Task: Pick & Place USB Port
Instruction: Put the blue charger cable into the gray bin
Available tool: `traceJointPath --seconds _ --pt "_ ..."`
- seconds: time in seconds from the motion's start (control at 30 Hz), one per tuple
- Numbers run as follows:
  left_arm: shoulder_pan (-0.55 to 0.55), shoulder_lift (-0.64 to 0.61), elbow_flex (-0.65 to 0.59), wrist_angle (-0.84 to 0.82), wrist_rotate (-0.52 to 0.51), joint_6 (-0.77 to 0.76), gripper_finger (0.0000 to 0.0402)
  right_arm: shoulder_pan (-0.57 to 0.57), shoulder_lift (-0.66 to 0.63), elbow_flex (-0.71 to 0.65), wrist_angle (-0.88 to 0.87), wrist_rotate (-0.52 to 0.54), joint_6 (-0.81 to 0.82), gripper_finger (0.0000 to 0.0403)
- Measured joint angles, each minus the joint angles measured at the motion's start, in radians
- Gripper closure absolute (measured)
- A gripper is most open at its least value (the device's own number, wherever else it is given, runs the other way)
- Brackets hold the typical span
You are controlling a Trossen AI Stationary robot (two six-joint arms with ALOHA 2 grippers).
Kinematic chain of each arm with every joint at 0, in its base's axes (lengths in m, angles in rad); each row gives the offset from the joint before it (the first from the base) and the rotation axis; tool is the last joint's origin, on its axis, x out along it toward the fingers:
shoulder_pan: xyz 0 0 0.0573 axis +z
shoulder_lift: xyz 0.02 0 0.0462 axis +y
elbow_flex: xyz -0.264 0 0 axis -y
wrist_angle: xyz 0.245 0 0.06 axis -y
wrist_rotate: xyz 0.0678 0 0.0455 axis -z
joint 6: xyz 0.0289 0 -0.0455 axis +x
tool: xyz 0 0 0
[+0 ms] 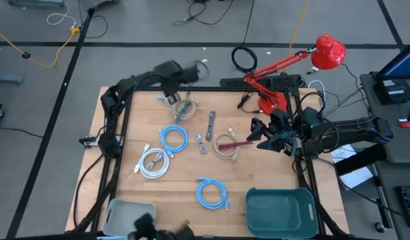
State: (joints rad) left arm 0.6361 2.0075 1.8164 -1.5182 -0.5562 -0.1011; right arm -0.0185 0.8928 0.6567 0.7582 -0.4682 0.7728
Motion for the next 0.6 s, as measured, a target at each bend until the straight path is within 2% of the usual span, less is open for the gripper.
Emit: traceJointPath --seconds 0.13,0.3,0.37,0.5,0.6 --pt "0.134 0.005 -0.002 0.045 0.260 -0.421 0.0204 0.000 0.000 0.000 0.000 0.001 -0.002 0.0190" --pt "0.204 0.005 0.001 0.139 0.435 -0.832 0.0204 0.000 0.000 0.000 0.000 0.003 -0.009 0.0190" --pt "0.199 0.005 0.001 0.185 0.451 -0.958 0.0206 0.000 0.000 0.000 0.001 0.004 -0.004 0.0190" --pt "0.190 0.005 -0.004 0.305 0.417 -1.190 0.0228 0.000 0.000 0.000 0.001 0.004 0.030 0.0190" --pt "0.182 0.005 -0.016 0.515 0.399 -1.305 0.0248 0.000 0.000 0.000 0.001 0.002 0.070 0.0190"
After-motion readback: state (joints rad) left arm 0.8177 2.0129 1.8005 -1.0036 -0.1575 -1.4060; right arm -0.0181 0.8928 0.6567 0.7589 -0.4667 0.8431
